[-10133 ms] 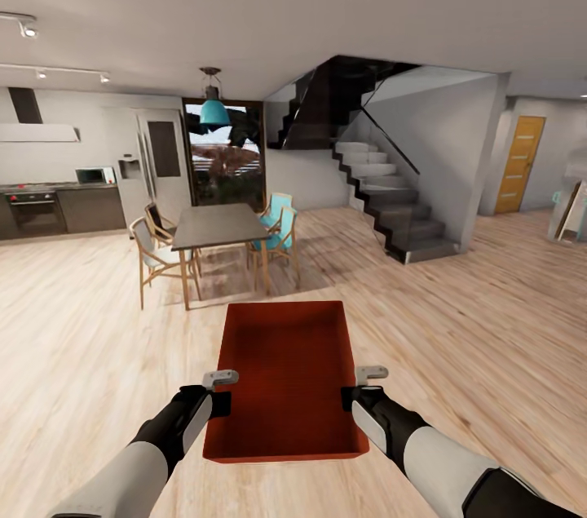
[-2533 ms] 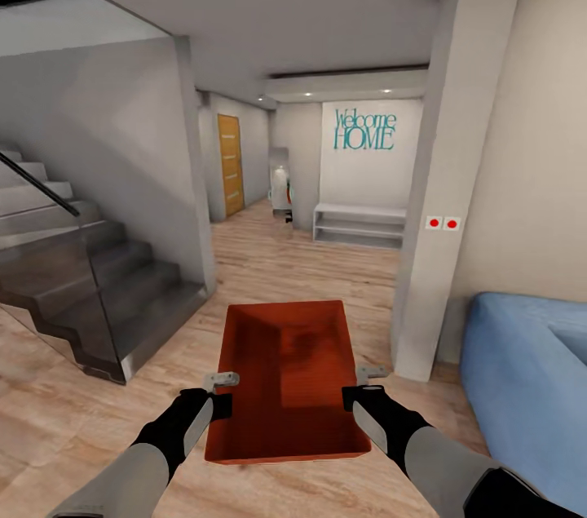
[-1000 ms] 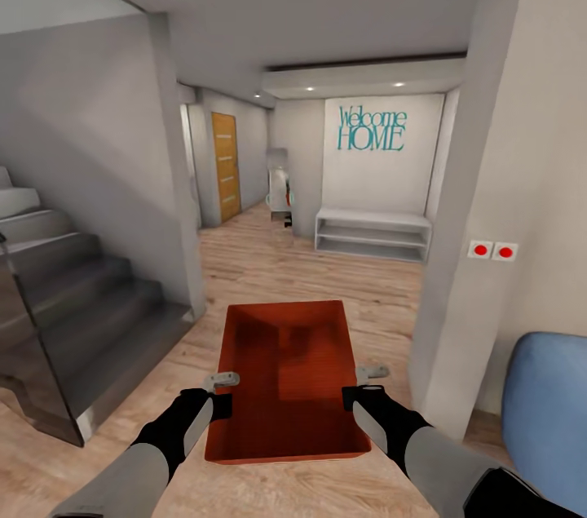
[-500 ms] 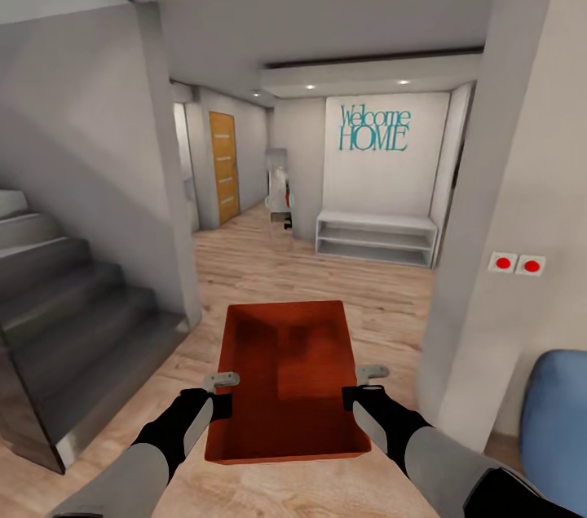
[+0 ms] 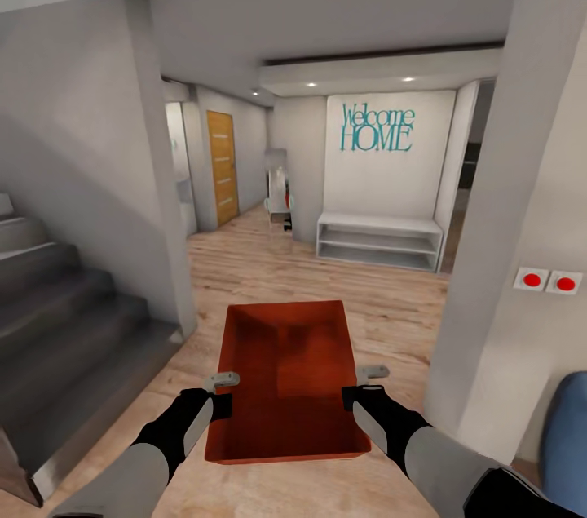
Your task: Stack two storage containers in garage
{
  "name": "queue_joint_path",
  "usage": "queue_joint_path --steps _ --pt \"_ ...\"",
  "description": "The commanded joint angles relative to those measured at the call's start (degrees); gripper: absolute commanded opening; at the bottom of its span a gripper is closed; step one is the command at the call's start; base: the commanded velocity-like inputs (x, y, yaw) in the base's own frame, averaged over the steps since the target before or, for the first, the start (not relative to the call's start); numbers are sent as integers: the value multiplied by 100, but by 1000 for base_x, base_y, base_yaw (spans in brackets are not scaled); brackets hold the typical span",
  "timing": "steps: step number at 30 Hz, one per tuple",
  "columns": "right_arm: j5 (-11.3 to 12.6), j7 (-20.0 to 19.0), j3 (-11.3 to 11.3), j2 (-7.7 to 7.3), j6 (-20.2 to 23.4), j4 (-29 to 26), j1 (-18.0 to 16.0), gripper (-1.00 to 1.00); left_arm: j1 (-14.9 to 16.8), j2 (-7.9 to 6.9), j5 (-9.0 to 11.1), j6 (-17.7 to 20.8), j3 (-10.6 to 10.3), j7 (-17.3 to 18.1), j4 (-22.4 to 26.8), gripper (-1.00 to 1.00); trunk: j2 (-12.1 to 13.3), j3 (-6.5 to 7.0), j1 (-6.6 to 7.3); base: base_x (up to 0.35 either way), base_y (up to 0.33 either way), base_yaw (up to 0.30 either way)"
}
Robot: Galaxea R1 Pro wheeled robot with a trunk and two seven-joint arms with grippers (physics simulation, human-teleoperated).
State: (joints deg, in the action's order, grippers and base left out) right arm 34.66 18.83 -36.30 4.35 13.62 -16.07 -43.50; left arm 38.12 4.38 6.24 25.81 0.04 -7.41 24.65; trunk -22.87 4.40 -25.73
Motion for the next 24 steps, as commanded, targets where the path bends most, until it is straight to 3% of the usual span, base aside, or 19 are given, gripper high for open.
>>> queue_joint_path --steps 1,24 --pt "34 33 62 -4 18 -28 -10 -100 -7 -148 -114 47 -39 -156 4 -100 -5 -2 -6 323 0 0" --pt "36 33 62 -8 10 -28 -10 -100 -7 -148 -113 47 -39 -156 4 -100 -5 -2 -6 323 0 0"
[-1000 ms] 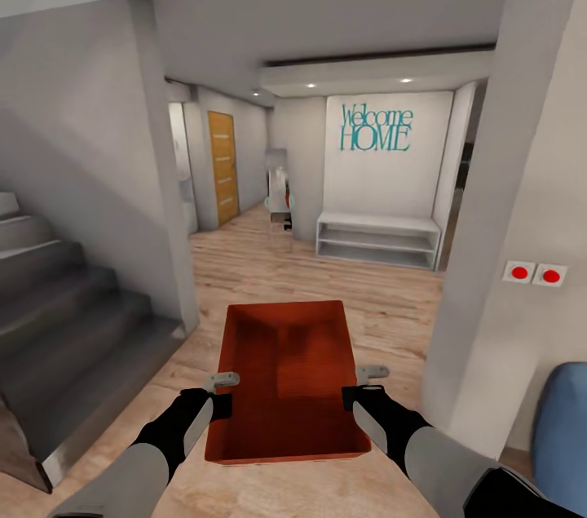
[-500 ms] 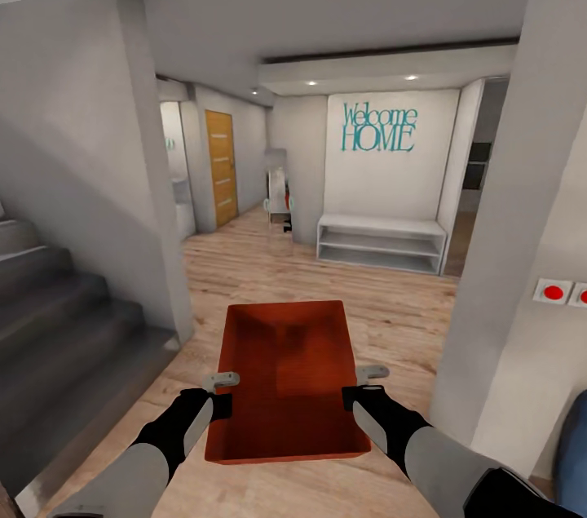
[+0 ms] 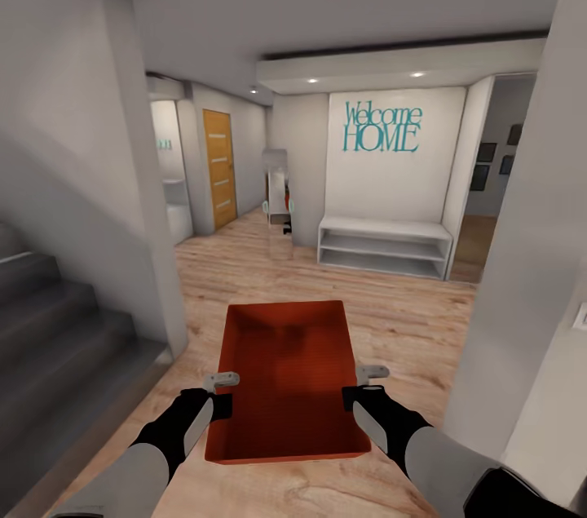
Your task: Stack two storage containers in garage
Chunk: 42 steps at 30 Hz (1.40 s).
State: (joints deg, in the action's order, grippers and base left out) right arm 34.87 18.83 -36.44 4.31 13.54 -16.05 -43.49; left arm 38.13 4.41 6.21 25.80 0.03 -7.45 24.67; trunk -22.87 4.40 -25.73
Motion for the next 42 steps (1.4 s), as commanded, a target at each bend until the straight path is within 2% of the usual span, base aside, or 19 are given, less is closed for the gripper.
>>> queue_joint_path --steps 1,42 --pt "14 33 75 -6 21 -30 -10 -100 -7 -151 -111 48 -38 -152 3 -100 -5 -2 -6 323 0 0" --pt "16 33 75 -6 18 -30 -10 -100 -7 -151 -111 39 -38 -152 2 -100 -5 -2 -6 323 0 0"
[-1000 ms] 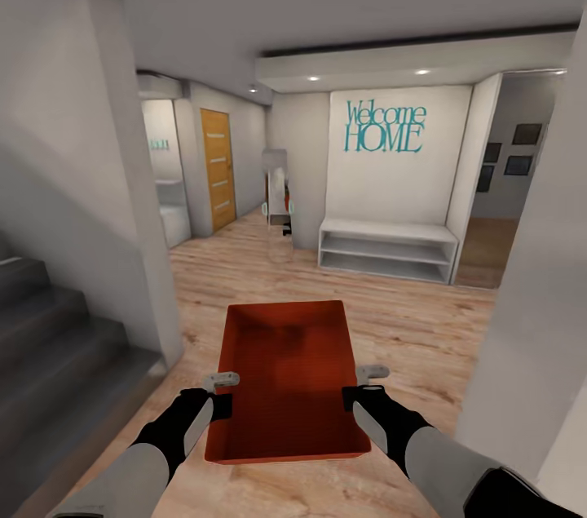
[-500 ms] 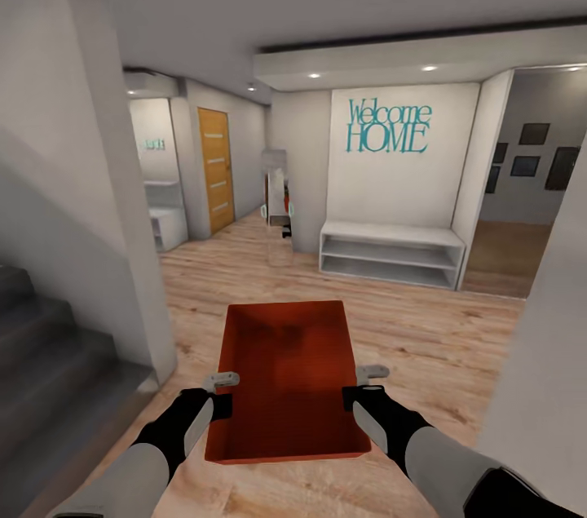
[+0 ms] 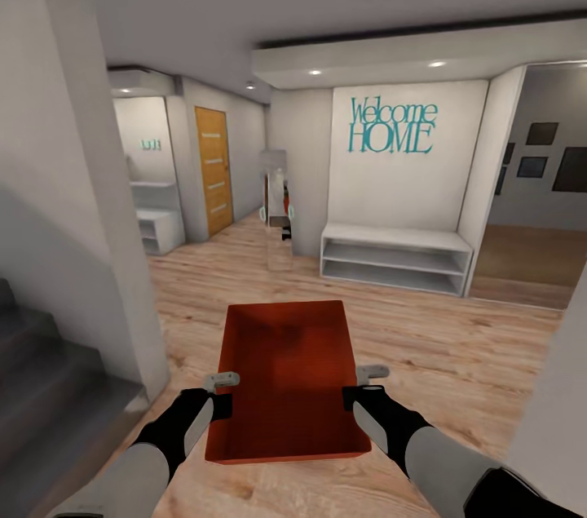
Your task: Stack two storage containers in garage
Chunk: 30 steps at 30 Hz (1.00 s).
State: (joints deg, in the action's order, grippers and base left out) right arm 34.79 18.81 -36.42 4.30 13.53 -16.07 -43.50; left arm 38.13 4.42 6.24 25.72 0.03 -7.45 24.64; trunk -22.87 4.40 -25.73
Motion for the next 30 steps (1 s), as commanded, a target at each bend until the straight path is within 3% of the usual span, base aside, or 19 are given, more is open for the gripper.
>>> queue_joint_path --steps 1,30 --pt "22 35 73 -6 20 -28 -10 -100 -7 -152 -114 47 -38 -151 3 -100 -5 -2 -6 323 0 0" --pt "27 35 73 -6 22 -28 -10 -100 -7 -152 -108 49 -38 -151 -2 -100 -5 -2 -6 323 0 0"
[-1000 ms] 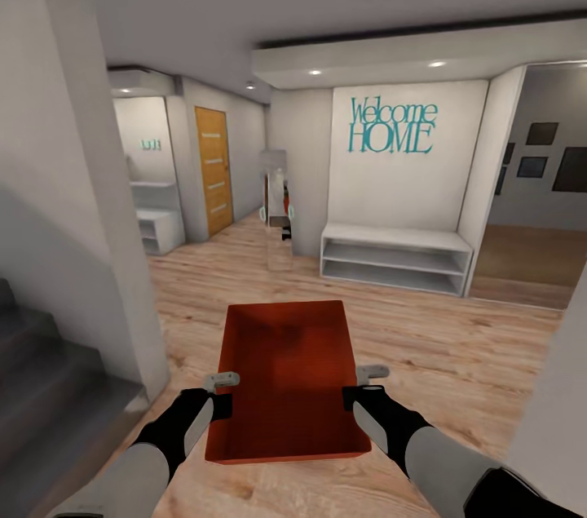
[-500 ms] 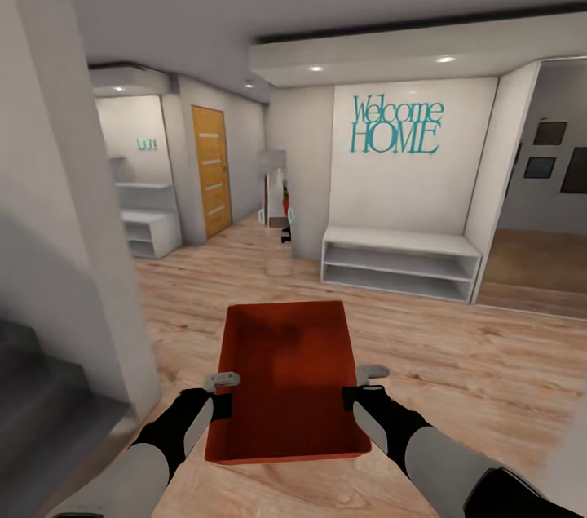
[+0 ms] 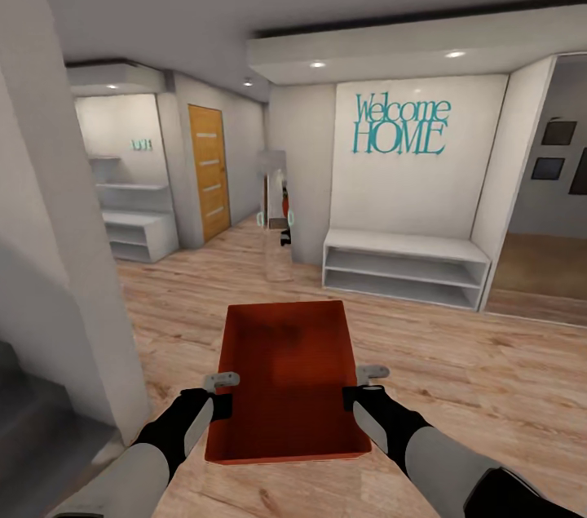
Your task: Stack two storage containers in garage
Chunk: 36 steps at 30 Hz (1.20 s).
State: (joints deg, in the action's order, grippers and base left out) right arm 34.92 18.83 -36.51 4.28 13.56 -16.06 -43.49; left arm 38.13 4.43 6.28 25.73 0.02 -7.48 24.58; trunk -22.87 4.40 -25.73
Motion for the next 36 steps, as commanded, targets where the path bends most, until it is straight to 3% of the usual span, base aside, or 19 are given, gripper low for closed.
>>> queue_joint_path --steps 1,36 --pt "14 34 83 -5 20 -29 -10 -100 -7 -153 -111 49 -37 -148 3 -100 -5 -2 -6 323 0 0" --pt "15 32 83 -6 15 -29 -10 -100 -7 -153 -111 52 -37 -148 3 -100 -5 -2 -6 323 0 0"
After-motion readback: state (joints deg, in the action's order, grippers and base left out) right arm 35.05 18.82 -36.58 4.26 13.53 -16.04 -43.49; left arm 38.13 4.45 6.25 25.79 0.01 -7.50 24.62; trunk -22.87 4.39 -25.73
